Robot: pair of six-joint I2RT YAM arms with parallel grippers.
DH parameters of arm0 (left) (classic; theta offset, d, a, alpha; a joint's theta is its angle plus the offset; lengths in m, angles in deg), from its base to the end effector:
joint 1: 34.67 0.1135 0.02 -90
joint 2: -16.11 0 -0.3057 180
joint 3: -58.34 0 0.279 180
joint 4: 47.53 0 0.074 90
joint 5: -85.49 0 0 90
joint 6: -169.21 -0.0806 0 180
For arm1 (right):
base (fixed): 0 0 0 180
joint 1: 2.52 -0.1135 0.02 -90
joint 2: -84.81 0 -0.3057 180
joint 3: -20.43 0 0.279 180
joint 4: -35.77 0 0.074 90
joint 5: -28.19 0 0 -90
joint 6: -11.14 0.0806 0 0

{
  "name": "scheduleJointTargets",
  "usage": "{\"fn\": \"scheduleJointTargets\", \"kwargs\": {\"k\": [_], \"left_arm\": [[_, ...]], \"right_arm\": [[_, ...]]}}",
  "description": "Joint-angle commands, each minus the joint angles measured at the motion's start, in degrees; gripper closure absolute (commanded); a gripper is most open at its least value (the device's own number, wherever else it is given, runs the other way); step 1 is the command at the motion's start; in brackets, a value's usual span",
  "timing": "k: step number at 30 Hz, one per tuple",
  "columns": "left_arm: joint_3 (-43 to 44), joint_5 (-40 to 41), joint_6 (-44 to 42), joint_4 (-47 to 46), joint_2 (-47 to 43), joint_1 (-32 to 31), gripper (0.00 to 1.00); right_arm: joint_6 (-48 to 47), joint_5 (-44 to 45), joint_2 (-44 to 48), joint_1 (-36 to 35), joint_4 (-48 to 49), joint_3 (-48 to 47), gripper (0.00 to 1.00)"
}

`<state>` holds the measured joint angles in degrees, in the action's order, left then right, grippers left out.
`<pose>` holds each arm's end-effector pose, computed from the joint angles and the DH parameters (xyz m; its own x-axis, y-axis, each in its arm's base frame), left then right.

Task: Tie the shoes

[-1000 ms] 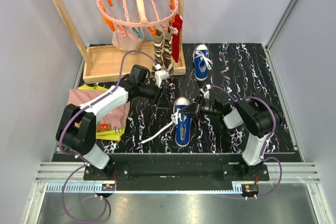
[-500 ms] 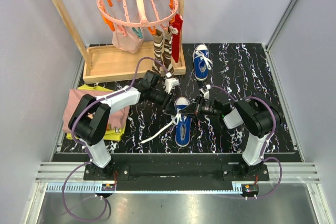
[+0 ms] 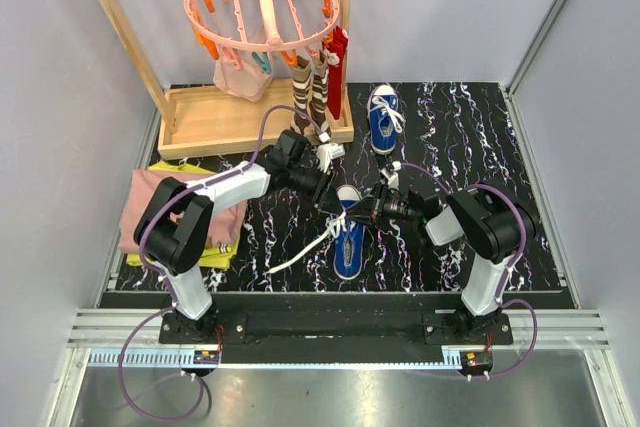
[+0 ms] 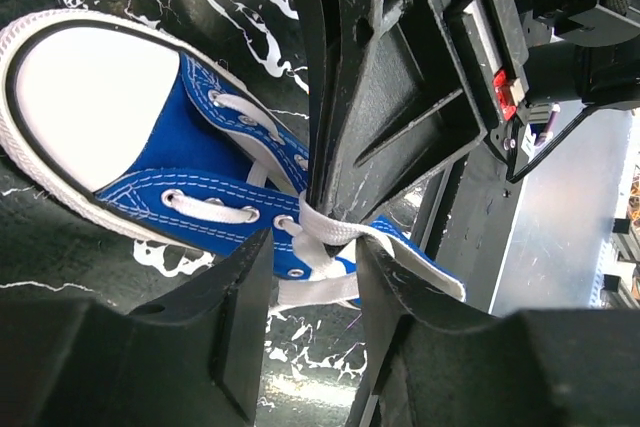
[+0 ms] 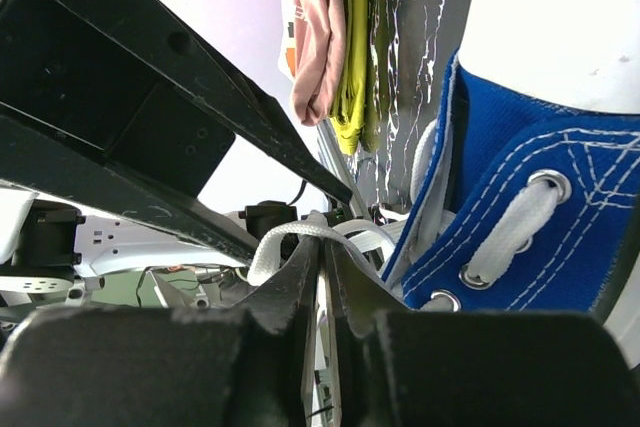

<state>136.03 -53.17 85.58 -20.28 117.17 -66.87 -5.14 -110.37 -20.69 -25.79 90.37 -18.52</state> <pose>0.3193 -0.2726 0.2045 -0.7338 0.3755 -0.5662 0.6778 0.3489 -0.6471 0.2860 0.1888 0.1258 -0.9510 0.2826 -0.1253 -0.0796 0.1677 0.9826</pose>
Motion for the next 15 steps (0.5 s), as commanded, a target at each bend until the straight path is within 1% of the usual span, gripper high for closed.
{"fn": "scheduleJointTargets", "kwargs": {"k": [1,2,4,5,6,8,9,11,14,15], "left_arm": [[2.1,-1.7,0.3,-2.2,0.6,-0.4,0.69],[2.2,-1.5,0.1,-2.1,0.5,-0.4,0.8],[2.2,-1.3,-0.6,-1.3,0.2,-0.1,0.88],[2.1,-0.9,-0.7,-0.9,0.0,-0.1,0.95],[1.9,-0.9,-1.0,-0.9,-0.2,-0.1,0.99],[1.6,-0.2,-1.0,-0.7,-1.1,0.4,1.0],[1.6,0.1,-1.2,-0.6,-1.4,0.7,1.0],[1.7,1.0,-1.6,-0.1,-2.1,0.7,1.0],[2.1,2.8,-2.5,1.3,-2.6,0.7,1.0],[2.2,3.2,-2.3,1.5,-2.7,0.7,1.0]], "right_arm": [[-1.2,0.4,2.8,-0.4,1.5,0.4,0.86],[-1.3,0.1,3.2,-0.5,1.4,0.4,0.85],[-1.7,0.0,4.8,-0.2,0.6,0.5,0.83],[-2.0,-0.6,5.5,-0.2,0.1,0.7,0.82],[-2.3,-0.8,7.0,-0.1,-1.0,0.7,0.79],[-4.2,-2.1,8.8,0.3,-3.9,0.8,0.75],[-4.7,-2.6,10.1,0.5,-6.6,0.8,0.69],[-5.6,-4.3,11.1,1.6,-8.3,0.7,0.64],[-8.1,-7.8,13.0,3.0,-14.4,-0.7,0.59],[-8.9,-8.8,14.5,4.1,-18.4,-1.2,0.58]]}}
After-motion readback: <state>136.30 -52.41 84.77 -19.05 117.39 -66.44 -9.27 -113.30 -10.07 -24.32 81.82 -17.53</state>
